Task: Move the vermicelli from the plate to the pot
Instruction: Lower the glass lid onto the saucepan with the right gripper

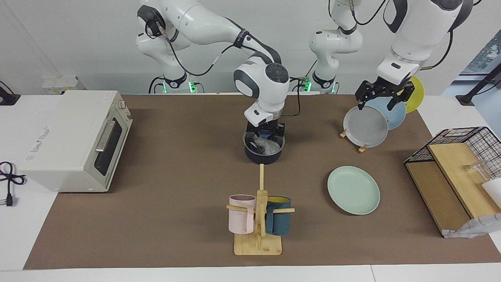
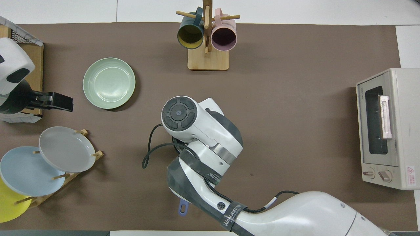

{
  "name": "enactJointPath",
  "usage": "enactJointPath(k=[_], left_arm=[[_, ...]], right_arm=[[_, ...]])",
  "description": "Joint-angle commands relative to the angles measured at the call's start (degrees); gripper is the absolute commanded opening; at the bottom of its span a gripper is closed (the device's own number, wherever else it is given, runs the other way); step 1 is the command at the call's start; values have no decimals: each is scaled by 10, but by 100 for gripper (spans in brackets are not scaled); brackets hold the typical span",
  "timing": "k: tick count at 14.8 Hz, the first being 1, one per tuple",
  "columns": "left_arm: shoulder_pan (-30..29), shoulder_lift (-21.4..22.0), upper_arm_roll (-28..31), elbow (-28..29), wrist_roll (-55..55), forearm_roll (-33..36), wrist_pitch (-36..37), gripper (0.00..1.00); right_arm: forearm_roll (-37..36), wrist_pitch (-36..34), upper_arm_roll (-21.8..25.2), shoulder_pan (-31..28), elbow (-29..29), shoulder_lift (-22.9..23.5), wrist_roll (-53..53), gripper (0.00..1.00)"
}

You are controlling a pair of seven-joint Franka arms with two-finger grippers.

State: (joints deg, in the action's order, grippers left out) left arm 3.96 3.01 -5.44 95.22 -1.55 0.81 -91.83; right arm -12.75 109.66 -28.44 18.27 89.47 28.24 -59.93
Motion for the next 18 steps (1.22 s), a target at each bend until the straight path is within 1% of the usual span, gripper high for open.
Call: enactJointPath(k=[1,9,12,14,16,18], left_arm=[[-4,14,-1,13,-5,5,0,100],[-4,14,-1,13,-4,5,0,100],[-4,14,-1,13,-4,5,-1,100],[-4,14,-1,13,-5,5,-1,100],[-4,14,-1,13,-4,5,-1,100],[-4,14,-1,13,-5,5,-1,100]], right_arm=[[41,-2,-6,-22,13,-9,-7,51],[58,6,-6,-22,8,-7,-12,51],[58,13,-7,-22,12,-8,-12,64],[57,15,-6,-22,14,-9,-12,75],[57,15,-6,-21,13,-9,-12,100],[48,12,-4,-21,7,-10,-2,100]])
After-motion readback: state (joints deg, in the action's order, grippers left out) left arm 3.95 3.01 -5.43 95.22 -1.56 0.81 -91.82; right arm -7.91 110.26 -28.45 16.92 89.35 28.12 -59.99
